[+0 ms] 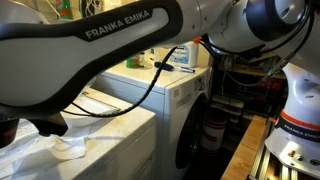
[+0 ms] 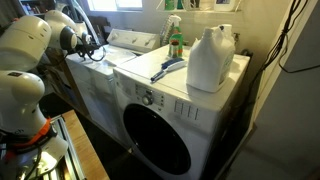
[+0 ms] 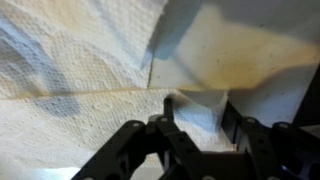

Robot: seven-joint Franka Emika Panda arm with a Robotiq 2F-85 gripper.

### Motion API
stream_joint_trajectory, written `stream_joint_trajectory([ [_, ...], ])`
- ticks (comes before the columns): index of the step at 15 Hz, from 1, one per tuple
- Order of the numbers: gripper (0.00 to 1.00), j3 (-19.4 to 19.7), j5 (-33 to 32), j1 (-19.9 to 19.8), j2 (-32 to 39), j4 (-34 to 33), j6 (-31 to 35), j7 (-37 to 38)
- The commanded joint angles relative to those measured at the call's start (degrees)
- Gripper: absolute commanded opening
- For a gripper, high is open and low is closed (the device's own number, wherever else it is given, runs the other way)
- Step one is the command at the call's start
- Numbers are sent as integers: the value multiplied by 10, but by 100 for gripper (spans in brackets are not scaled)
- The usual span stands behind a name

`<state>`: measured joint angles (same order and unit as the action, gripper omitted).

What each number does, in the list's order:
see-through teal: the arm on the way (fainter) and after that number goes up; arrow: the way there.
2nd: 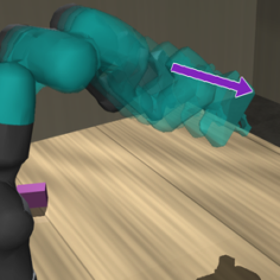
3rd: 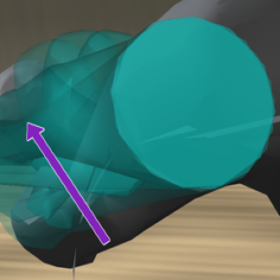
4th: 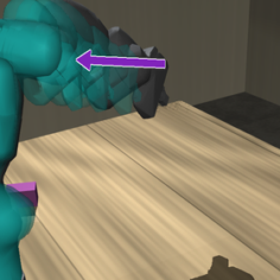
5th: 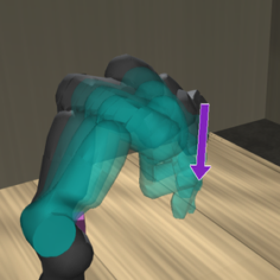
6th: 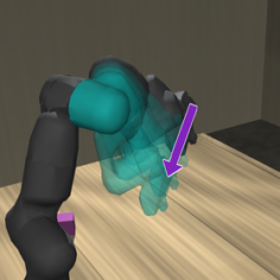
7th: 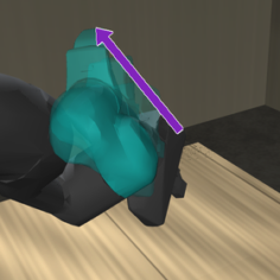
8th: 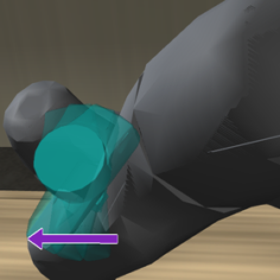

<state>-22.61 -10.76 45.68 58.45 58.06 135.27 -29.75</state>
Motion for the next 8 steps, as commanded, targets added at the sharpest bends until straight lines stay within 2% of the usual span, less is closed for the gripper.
stream_joint_trajectory([
  [1, 19, -5, 6, 0, 17, -23, -22, -8],
  [3, 3, 1, 0, 4, 11, -24, -24, -1],
  [4, 0, 4, -3, 5, 6, -24, -25, 1],
  [8, 0, 25, -26, 15, -23, -33, -26, 16],
])
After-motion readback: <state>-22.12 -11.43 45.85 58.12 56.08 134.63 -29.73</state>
